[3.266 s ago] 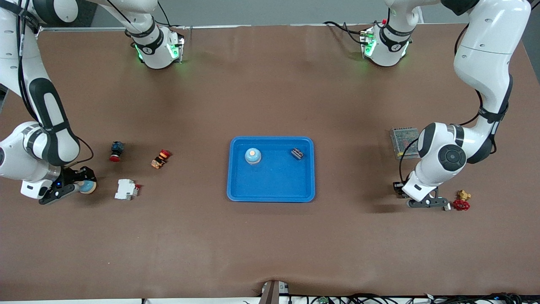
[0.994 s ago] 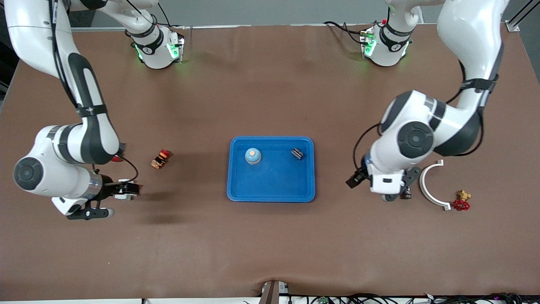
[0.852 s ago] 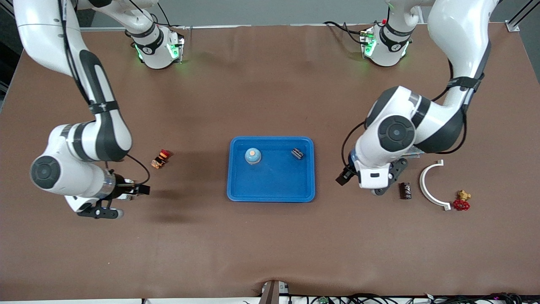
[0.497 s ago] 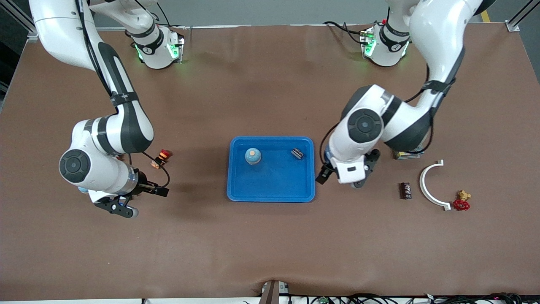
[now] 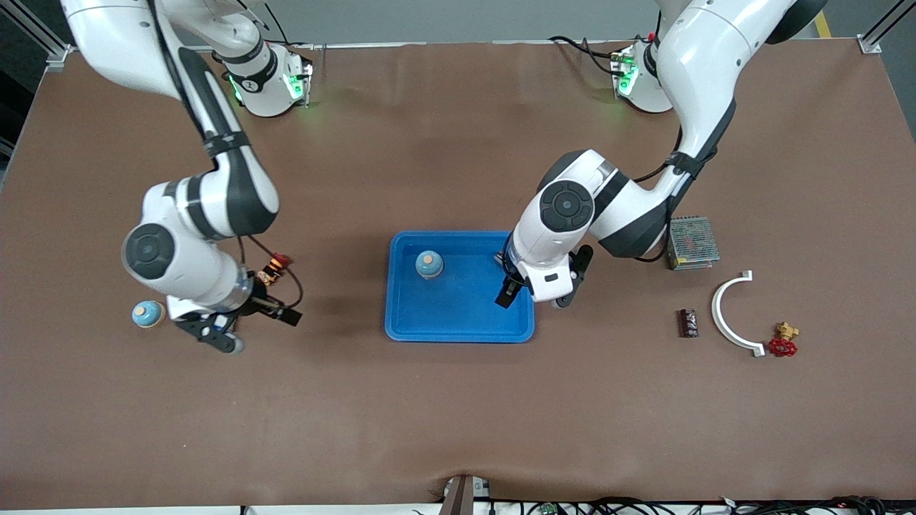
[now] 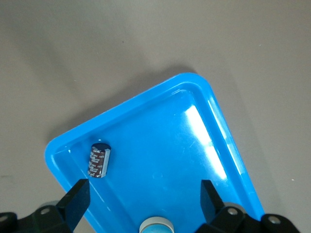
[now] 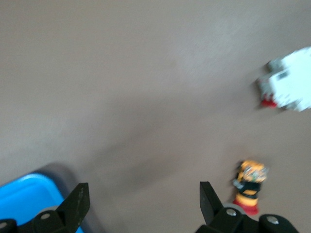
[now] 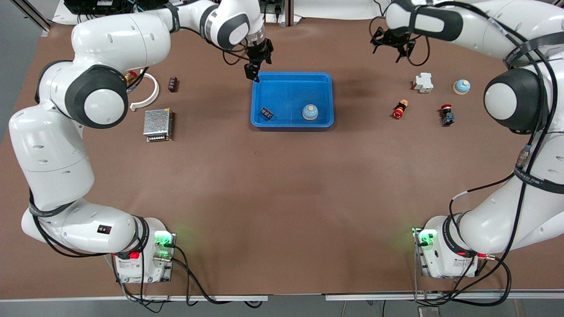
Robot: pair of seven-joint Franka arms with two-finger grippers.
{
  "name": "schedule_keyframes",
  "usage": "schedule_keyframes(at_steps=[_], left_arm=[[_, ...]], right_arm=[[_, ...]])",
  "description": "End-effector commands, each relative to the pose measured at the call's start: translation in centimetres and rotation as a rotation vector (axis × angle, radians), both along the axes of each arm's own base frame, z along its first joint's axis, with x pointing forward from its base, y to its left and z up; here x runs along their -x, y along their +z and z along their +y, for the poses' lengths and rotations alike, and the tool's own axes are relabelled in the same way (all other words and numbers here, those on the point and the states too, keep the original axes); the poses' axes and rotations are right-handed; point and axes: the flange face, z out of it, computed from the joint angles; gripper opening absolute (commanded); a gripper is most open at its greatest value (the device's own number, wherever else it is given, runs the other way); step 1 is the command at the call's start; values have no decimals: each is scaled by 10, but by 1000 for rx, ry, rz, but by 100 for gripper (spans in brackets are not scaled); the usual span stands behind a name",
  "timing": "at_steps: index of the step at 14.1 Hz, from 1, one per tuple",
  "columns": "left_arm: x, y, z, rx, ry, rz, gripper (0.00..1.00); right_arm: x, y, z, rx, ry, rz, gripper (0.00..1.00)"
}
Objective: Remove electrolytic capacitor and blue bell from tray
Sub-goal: 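Reach the right gripper to the second bell while the left gripper reaches the capacitor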
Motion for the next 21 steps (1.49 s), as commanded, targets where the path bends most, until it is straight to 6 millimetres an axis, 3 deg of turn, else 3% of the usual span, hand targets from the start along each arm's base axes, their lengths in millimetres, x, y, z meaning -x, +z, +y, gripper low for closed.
schedule_keyframes(at_steps=[1, 7, 11, 15, 21], left_arm=[[15, -28, 0, -34, 20, -41, 100], [29, -71, -12, -78, 51, -55, 100], [43, -90, -17, -94, 38, -42, 100], [58, -111, -15, -122, 38, -72, 100], [70, -111, -31, -108, 39, -79, 100]], right_arm=[[21, 1, 29, -11, -24, 1, 100], [54, -7, 128, -19, -114, -6, 100], [71, -41, 179, -19, -168, -11, 100], [82, -70, 221, -5, -205, 12, 100], [102, -100, 250, 20, -186, 29, 100]])
